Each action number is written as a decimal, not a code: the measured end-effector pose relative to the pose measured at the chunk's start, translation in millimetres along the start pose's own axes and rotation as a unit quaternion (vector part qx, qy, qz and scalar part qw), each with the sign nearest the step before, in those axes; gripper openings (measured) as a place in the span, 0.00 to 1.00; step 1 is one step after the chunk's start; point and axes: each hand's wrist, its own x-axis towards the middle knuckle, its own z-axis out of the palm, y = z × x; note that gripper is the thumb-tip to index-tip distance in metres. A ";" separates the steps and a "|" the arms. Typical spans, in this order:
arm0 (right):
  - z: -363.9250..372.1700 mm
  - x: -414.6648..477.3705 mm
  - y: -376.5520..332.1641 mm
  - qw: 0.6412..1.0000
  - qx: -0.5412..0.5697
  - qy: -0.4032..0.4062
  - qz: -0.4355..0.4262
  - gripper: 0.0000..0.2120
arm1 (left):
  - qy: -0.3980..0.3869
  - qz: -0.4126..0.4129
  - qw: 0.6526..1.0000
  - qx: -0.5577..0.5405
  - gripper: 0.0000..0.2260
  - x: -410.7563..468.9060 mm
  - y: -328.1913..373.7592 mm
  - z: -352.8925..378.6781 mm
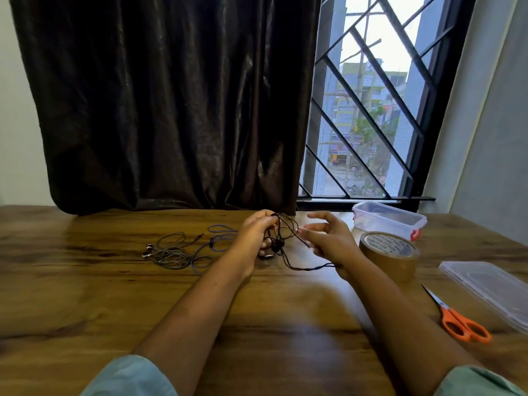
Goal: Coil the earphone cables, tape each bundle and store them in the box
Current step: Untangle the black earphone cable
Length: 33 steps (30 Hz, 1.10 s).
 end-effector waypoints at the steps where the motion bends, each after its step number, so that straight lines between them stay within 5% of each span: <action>1: 3.0 -2.1 -4.3 0.998 0.045 -0.027 -0.016 0.18 | 0.012 -0.005 1.000 0.010 0.09 0.4 -1.1 0.1; 3: 7.7 -5.5 -12.6 0.994 0.082 -0.039 -0.065 0.16 | 0.032 -0.020 0.999 0.021 0.08 0.7 -2.7 0.5; 6: 16.6 -13.9 -22.3 0.988 -0.004 -0.057 -0.145 0.08 | 0.049 -0.026 0.997 0.052 0.07 -1.5 -2.8 2.3; 12: 25.8 -19.7 -14.3 0.975 -0.110 -0.097 -0.167 0.07 | 0.104 0.048 0.993 0.031 0.09 2.3 -4.5 2.8; 17: 21.0 -16.9 -14.9 0.992 0.075 -0.046 -0.094 0.12 | 0.135 0.109 0.978 0.112 0.07 7.1 -7.3 -1.3; 20: 20.8 -15.6 -12.0 0.987 0.140 -0.061 -0.048 0.11 | 0.131 0.069 0.986 0.071 0.09 6.6 -5.6 -0.9; 26: 2.5 -4.3 -10.7 0.982 0.186 0.040 -0.004 0.17 | 0.042 -0.043 0.985 -0.161 0.28 -0.6 3.3 -22.3; 30: -2.0 0.5 -8.2 0.987 0.131 0.089 0.026 0.21 | -0.006 -0.024 0.987 -0.157 0.27 0.8 1.1 -21.3; 33: -1.2 -1.6 -9.6 0.990 0.107 0.087 0.016 0.28 | -0.013 -0.032 0.998 -0.052 0.18 1.0 -0.5 -15.1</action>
